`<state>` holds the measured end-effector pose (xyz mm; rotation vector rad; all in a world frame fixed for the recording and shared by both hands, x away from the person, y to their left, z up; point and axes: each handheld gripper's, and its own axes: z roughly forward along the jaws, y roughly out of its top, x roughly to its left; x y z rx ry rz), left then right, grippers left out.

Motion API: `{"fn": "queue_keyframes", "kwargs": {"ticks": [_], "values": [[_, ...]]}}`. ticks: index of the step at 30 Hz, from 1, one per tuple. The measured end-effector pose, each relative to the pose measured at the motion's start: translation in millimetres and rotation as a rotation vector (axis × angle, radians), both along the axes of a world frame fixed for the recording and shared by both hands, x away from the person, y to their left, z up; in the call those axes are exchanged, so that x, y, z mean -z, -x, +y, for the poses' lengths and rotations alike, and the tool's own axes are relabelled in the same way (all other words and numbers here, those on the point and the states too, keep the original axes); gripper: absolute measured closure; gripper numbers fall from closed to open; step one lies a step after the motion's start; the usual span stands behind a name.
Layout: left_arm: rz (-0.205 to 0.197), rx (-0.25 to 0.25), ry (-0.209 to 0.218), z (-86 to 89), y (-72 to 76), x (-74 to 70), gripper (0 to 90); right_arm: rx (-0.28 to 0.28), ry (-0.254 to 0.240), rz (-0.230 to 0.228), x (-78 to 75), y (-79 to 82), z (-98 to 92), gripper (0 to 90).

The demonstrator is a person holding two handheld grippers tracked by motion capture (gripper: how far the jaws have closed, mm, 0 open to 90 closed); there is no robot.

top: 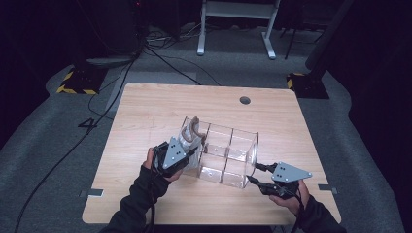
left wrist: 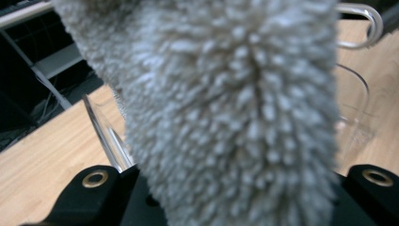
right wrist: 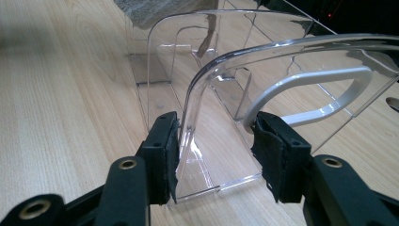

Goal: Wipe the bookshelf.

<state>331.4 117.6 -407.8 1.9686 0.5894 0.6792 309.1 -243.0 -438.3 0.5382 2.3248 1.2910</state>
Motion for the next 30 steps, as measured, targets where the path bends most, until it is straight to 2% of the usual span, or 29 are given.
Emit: {"fn": "queue_keyframes", "kwargs": {"ticks": [1, 3, 4, 5, 7, 10, 11, 12, 13, 19, 22, 27, 30], "values": [[0.014, 0.007, -0.032, -1.5, 3.4, 6.6, 77.2, -0.001, 0.0, 0.001, -0.1, -0.1, 0.0, 51.8], [0.031, 0.021, -0.07, -3.7, 6.2, 16.2, 77.2, -0.002, 0.003, 0.004, -0.5, -0.3, 0.0, 51.8], [0.044, 0.026, -0.076, -4.9, 6.8, 20.5, 77.2, -0.001, 0.005, 0.003, -0.6, -0.2, 0.1, 51.8], [0.06, 0.033, -0.103, -6.5, 6.9, 27.4, 77.2, -0.001, 0.005, 0.003, -0.6, -0.2, 0.2, 51.8], [0.09, 0.045, -0.114, -6.7, 6.7, 37.8, 77.2, -0.001, 0.005, 0.003, -0.7, -0.2, 0.3, 51.8], [0.14, 0.054, -0.174, -6.3, 6.0, 57.3, 77.2, -0.001, 0.006, 0.004, -0.7, -0.2, 0.2, 51.8], [0.14, 0.054, -0.174, -6.3, 6.0, 57.3, 77.2, -0.001, 0.006, 0.004, -0.7, -0.2, 0.2, 51.8], [0.169, 0.054, -0.183, -4.4, 5.6, 65.4, 77.2, -0.005, 0.005, 0.004, -0.7, -0.7, 0.1, 51.6], [0.173, 0.053, -0.203, -3.5, 6.1, 68.1, 77.2, -0.007, 0.007, 0.005, -0.8, -1.1, 0.1, 51.5], [0.186, 0.039, -0.218, 4.7, 6.9, 75.4, 77.3, -0.006, 0.012, 0.01, -1.5, -1.3, 0.2, 51.5], [0.189, 0.017, -0.21, 6.6, 0.4, 75.7, 77.3, -0.006, 0.012, 0.009, -1.7, -1.2, 0.6, 51.5], [0.173, 0.0, -0.213, 4.7, -7.0, 73.3, 77.6, -0.006, 0.016, 0.006, -1.9, -1.1, 1.5, 50.5], [0.143, -0.016, -0.196, 3.8, -9.1, 64.4, 77.6, -0.003, 0.013, 0.006, -1.8, -0.7, 2.6, 49.9]]}}
